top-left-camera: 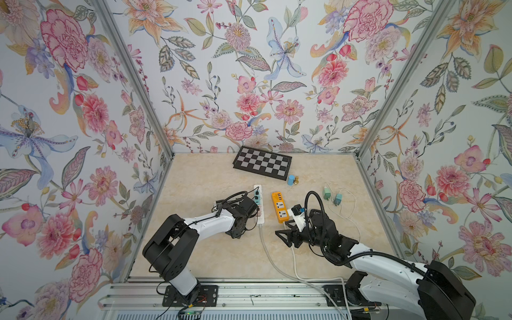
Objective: Unplug the electric shaver
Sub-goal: Pick up the electric shaver from the center of the board.
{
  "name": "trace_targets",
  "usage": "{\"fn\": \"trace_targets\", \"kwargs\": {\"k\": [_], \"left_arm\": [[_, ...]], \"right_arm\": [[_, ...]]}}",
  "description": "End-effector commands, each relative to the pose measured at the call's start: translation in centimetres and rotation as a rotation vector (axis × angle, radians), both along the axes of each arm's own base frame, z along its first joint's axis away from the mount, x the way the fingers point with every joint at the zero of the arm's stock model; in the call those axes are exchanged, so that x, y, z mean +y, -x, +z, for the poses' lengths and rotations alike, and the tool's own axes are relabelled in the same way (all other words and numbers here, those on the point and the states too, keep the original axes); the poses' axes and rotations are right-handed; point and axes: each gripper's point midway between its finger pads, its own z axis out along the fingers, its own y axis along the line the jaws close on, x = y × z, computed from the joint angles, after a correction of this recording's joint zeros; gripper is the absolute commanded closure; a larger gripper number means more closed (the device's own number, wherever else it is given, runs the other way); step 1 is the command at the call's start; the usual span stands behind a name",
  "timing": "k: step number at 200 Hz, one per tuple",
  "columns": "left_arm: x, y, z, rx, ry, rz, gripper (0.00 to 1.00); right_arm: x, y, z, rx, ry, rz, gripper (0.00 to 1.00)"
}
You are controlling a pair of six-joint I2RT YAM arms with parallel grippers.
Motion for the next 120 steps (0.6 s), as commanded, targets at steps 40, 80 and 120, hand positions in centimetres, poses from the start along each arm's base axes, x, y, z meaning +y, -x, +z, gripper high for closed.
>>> {"fn": "trace_targets", "kwargs": {"k": [40, 80, 120], "left_arm": [[-0.4, -0.3, 3.1, -0.095, 0.037, 0.007, 0.51], [-0.7, -1.1, 5.0, -0.151, 0.042, -0.025, 0.51], [-0.3, -0.4, 5.6, -0.205, 0.106, -0.011, 0.51]], "right_arm": [[1.9, -1.2, 1.4, 0.031, -0.16, -0.068, 0.25], [3.6, -0.8, 1.5, 0.081, -0.248, -0.119, 0.28], [5.3, 0.4, 1.9, 0.065, -0.303, -0.164, 0.31]]}}
